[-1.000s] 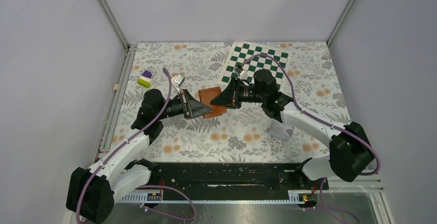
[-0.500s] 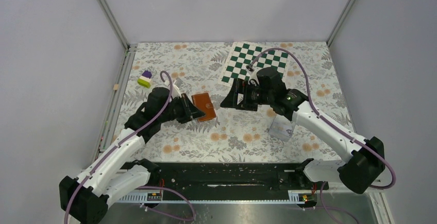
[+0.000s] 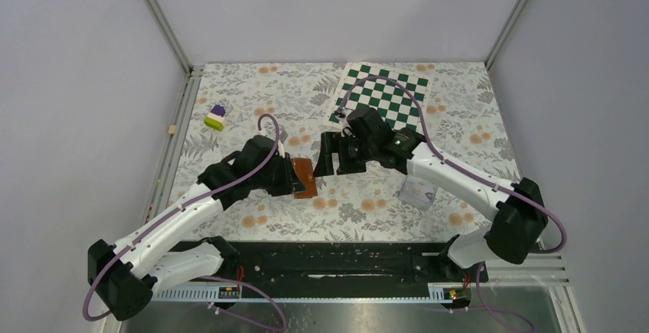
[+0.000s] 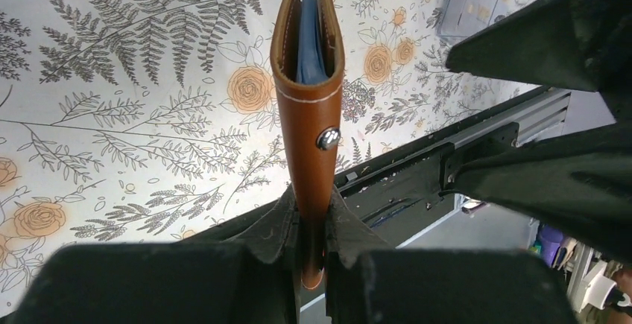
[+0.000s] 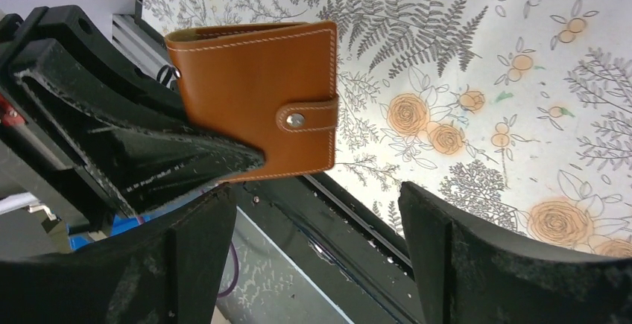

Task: Put the credit cards into the card holder
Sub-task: Open the card holder at the center of the board.

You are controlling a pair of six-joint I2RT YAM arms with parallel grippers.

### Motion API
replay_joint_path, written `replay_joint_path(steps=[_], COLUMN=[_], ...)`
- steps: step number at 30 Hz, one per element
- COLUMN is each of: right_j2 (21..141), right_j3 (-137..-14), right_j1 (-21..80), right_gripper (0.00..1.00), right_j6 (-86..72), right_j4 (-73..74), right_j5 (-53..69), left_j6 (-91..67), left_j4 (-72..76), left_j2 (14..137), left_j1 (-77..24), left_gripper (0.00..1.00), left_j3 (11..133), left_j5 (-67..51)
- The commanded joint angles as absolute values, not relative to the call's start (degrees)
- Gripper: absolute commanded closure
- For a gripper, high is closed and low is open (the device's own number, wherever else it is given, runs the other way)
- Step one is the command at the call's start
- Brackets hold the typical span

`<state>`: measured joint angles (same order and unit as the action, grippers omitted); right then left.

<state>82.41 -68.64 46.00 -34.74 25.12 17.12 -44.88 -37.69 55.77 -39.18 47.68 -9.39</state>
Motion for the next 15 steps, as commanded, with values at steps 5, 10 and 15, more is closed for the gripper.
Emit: replay_joint_path(steps=[5, 10, 15], right_j2=[87.74, 92.04, 94.90], right_j3=[-74.85, -76.98, -78.49], right_j1=[50.11, 51.35, 52.81], right_gripper=[0.21, 0.40, 0.46], right_j6=[-34.63, -35.10, -34.81], right_j4=[26.45, 28.62, 30.51], right_j5=[15.04, 12.19, 8.03], left_j6=[-45.82, -45.94, -46.23], left_j4=[-36.87, -36.91, -36.92], left_j2=[57.99, 58.13, 57.84], left_j1=[-43.12, -43.85, -44.09], left_gripper=[1.00, 1.00, 1.00], left_j3=[52.22, 52.77, 52.97], left_j5=[-6.71, -7.08, -7.01])
